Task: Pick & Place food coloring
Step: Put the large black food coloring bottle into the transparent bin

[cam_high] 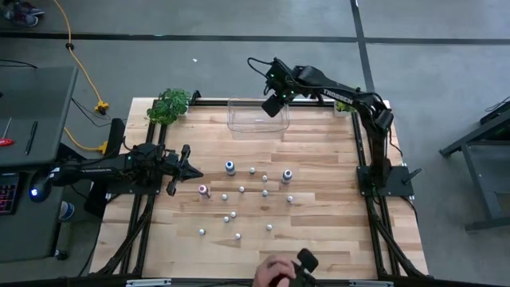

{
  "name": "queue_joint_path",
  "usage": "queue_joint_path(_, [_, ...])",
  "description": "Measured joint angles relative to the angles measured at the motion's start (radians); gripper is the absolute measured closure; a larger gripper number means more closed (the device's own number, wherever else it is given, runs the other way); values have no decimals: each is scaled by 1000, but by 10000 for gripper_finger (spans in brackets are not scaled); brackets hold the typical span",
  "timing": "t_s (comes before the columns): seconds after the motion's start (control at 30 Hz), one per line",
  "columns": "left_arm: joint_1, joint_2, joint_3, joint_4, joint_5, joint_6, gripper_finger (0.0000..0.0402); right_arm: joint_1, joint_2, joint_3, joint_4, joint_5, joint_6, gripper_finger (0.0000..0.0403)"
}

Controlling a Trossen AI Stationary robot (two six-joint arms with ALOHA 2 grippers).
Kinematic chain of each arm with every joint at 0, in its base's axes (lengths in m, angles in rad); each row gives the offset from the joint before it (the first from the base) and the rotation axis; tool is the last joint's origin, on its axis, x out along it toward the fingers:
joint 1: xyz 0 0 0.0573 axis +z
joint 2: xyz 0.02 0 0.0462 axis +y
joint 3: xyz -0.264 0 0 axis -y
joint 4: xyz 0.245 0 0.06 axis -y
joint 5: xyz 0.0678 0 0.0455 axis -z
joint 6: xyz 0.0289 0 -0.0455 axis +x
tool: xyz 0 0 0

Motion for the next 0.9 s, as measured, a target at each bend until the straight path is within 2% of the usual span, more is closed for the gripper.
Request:
queue_joint_path(0.37, [0, 0, 0, 0, 0, 0, 399, -59, 0, -126, 110, -20, 170, 281])
queue_joint_path(0.9, [0, 0, 0, 0, 3, 0, 399, -66, 92, -131, 143, -71, 229, 281])
